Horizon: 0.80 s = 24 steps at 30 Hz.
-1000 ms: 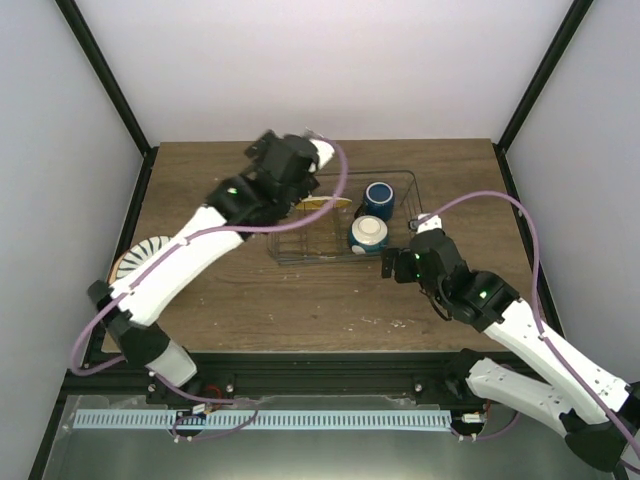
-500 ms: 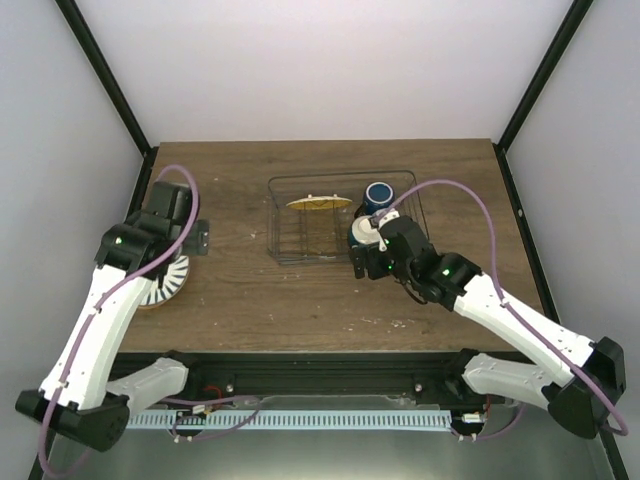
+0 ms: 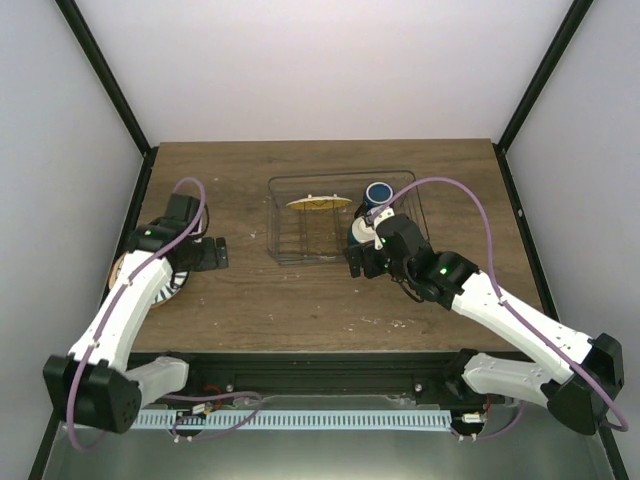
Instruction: Load the mixed dishes into the dish rack
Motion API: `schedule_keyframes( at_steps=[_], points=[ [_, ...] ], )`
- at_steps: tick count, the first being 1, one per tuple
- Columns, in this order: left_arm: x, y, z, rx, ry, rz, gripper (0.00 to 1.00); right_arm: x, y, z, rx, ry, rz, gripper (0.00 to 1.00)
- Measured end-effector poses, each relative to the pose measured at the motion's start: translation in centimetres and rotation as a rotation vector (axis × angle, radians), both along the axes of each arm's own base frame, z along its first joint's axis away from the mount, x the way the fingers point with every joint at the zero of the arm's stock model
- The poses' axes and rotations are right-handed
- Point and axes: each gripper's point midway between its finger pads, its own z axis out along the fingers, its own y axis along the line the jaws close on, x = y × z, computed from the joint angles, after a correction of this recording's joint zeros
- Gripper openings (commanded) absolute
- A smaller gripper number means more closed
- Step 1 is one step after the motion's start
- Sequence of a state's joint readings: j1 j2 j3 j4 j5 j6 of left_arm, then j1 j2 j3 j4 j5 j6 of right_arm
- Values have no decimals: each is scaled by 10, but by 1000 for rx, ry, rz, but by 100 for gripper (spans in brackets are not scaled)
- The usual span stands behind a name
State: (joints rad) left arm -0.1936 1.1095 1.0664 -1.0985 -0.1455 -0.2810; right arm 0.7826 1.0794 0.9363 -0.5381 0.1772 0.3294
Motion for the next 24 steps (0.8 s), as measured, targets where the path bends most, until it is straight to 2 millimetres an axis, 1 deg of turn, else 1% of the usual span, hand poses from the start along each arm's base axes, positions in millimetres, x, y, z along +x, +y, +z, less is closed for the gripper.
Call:
schedule_keyframes(
  at_steps=[2, 4, 7, 12, 17, 19, 22, 24],
  points=[
    [5, -2, -16, -3, 53, 11, 100, 0, 0, 0, 2, -1, 0, 100],
    [11, -1, -28, 4, 89, 29, 100, -1, -1, 1, 5, -4, 0, 100],
    [20, 6, -44, 31, 136, 59, 100, -2, -2, 3, 13, -12, 0, 100],
    [27, 29, -70, 98, 225, 126, 100, -5, -4, -4, 9, -7, 2, 100],
    [30, 55, -82, 116, 257, 203, 97, -7, -5, -10, 3, 5, 8, 100],
    [33, 62, -83, 119, 255, 220, 94, -8, -4, -10, 8, 3, 11, 100],
    [36, 65, -87, 126, 261, 220, 87, -9, -5, -11, 9, 2, 14, 100],
    [39, 65, -93, 128, 275, 217, 76, -9, -5, -10, 10, 1, 15, 100]
  ],
)
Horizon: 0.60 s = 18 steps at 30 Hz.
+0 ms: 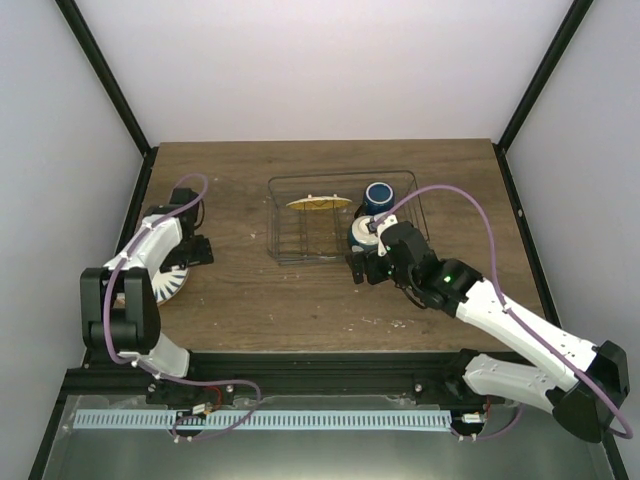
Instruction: Load the mixed dishes into the dish rack
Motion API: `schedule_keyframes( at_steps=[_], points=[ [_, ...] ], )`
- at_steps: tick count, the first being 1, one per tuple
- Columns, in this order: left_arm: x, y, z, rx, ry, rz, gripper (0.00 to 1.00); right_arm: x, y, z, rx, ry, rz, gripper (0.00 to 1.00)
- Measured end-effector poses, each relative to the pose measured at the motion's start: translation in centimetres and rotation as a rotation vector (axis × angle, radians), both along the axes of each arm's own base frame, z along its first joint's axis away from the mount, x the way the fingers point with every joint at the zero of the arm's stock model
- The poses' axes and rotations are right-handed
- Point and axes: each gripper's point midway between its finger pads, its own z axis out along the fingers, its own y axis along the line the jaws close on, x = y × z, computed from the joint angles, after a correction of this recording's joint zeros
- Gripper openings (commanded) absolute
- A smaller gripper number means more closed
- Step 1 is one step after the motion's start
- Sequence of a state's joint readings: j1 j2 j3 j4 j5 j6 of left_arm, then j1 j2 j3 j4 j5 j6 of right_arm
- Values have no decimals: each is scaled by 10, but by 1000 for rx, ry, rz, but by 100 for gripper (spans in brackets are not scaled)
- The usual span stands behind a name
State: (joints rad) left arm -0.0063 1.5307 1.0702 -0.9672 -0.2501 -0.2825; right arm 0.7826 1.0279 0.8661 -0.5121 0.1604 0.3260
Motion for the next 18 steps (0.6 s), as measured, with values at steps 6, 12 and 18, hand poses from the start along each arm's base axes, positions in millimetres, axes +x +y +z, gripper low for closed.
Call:
schedule_keyframes(
  at_steps=[6, 12, 18],
  points=[
    [5, -2, -21, -8, 45, -4, 51, 0, 0, 0, 2, -2, 0, 100],
    [5, -2, -36, -10, 67, -8, 35, 0, 0, -1, 1, -2, 0, 100],
    [5, 5, -39, 35, 83, -8, 16, 1, 1, -3, -6, 4, 1, 100]
  ],
)
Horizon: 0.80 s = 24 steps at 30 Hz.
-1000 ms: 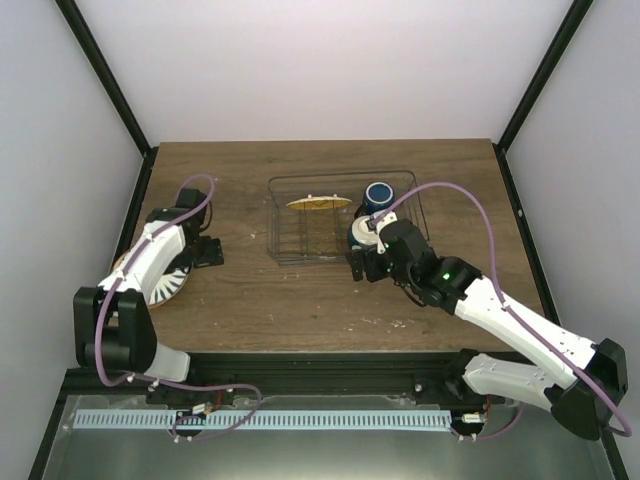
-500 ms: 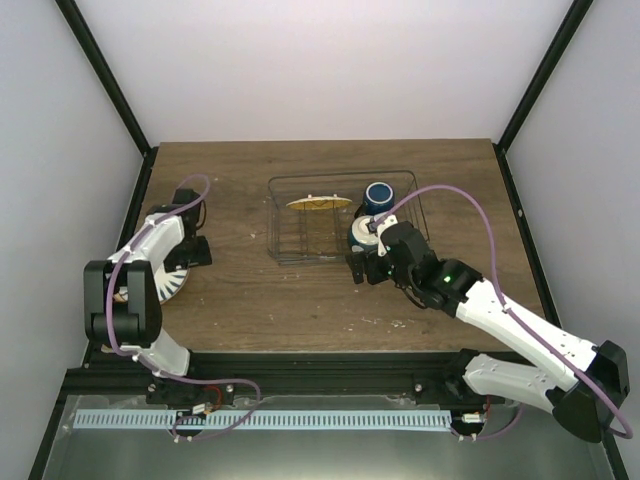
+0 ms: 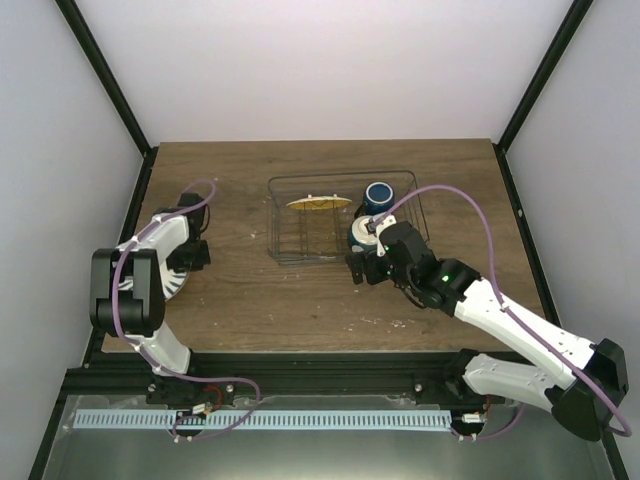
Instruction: Load the mixed dishes into the dish rack
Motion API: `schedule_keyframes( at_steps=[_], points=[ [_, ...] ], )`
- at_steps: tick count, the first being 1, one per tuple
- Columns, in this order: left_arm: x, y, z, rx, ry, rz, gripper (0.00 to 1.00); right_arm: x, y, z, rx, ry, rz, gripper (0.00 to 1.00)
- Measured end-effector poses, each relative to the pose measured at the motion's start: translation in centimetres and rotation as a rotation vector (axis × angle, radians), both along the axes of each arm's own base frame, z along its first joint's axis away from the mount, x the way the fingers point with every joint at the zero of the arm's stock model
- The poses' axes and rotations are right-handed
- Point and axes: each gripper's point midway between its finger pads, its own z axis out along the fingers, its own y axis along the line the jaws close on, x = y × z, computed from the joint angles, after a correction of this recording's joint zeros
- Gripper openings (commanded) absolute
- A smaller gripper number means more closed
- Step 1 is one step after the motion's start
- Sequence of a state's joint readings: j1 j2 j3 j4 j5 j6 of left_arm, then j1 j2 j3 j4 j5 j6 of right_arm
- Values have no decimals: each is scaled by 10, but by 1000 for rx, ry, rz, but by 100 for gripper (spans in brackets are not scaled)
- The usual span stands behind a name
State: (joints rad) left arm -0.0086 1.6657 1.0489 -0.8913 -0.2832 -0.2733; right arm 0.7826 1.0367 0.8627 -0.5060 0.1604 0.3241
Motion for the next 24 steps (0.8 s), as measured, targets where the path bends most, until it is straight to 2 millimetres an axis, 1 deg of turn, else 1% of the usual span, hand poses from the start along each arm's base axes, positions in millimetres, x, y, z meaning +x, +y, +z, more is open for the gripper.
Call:
schedule_keyframes(
  at_steps=[3, 4, 9, 14, 18, 20, 24],
  points=[
    [1, 1, 0, 39, 13, -29, 2, 0, 0, -1, -3, 0, 1, 100],
    [2, 2, 1, 51, 16, -41, 0, 0, 0, -2, -3, 0, 2, 100],
    [5, 2, 1, 111, 28, -71, 0, 0, 0, -4, -10, 0, 6, 100],
    [5, -3, 4, 154, 34, -110, 0, 1, 1, -4, -11, -5, 9, 100],
    [5, -17, 9, 169, 39, -164, 0, 2, 2, -7, -16, 0, 9, 100],
    [6, -26, 16, 165, 33, -187, 0, 3, 3, -9, -22, 5, 10, 100],
    [14, -45, 36, 138, -13, -220, 0, 3, 3, -12, -28, 10, 11, 100]
  ],
)
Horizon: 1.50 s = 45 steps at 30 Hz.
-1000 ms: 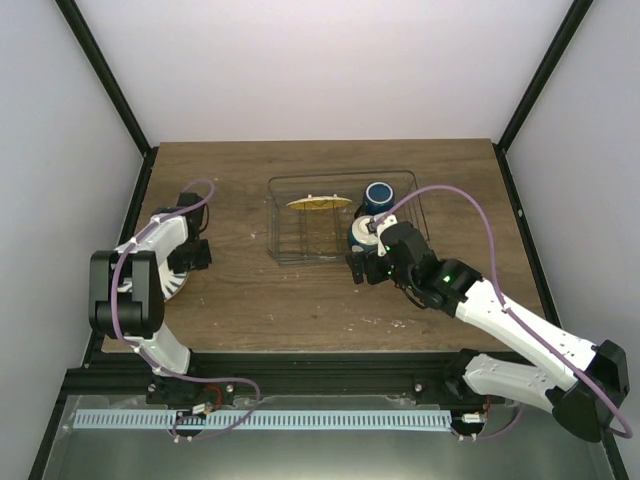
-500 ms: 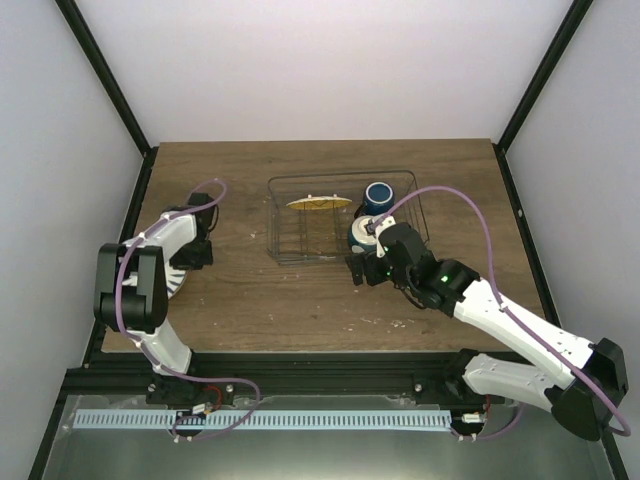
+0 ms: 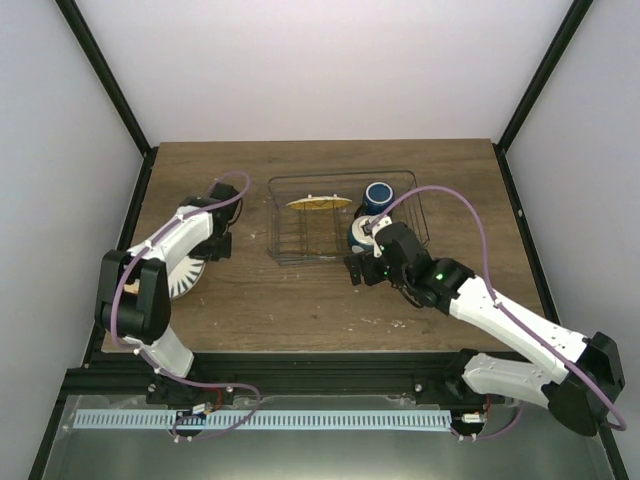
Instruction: Load the mixed dishes into the dish rack
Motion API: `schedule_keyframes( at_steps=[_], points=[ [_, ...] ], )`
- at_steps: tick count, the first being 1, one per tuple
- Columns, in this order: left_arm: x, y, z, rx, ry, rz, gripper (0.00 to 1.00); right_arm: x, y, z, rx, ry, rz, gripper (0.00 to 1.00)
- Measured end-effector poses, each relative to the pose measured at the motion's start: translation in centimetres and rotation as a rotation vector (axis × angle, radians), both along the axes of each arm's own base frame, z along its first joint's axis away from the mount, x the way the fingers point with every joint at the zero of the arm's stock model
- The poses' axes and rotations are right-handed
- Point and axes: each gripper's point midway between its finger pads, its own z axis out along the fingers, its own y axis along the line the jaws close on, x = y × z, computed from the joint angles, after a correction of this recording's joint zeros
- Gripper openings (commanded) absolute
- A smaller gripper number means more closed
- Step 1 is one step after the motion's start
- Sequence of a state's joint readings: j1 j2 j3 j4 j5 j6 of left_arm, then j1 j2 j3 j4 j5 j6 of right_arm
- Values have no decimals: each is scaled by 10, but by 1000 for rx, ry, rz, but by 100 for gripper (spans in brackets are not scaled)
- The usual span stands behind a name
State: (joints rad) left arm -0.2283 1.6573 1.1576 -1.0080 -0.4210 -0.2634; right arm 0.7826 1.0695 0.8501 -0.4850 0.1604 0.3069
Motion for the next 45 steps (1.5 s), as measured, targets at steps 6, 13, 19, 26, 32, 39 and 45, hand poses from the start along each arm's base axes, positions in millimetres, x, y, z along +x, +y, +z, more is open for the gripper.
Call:
schedule_keyframes(
  at_steps=[6, 13, 19, 26, 32, 39, 45],
  points=[
    [9, -15, 17, -25, -54, -29, 0, 1, 1, -3, -7, 7, 0, 100],
    [1, -19, 19, 22, -32, -56, 0, 2, 2, -9, -20, 19, 1, 100],
    [2, -34, 17, 86, -10, -116, 0, 3, 3, -12, -27, 24, 2, 100],
    [6, -55, 18, 220, 10, -195, 0, 4, 0, -14, -42, 22, -11, 100],
    [8, -69, 34, 340, -9, -247, 0, 8, -12, -17, -72, 27, -52, 100],
    [-2, -85, 54, 462, -38, -318, 0, 16, -38, -29, -111, 54, -143, 100],
    [-15, -106, 69, 534, -61, -413, 0, 25, -72, -45, -114, 99, -245, 100]
  ],
)
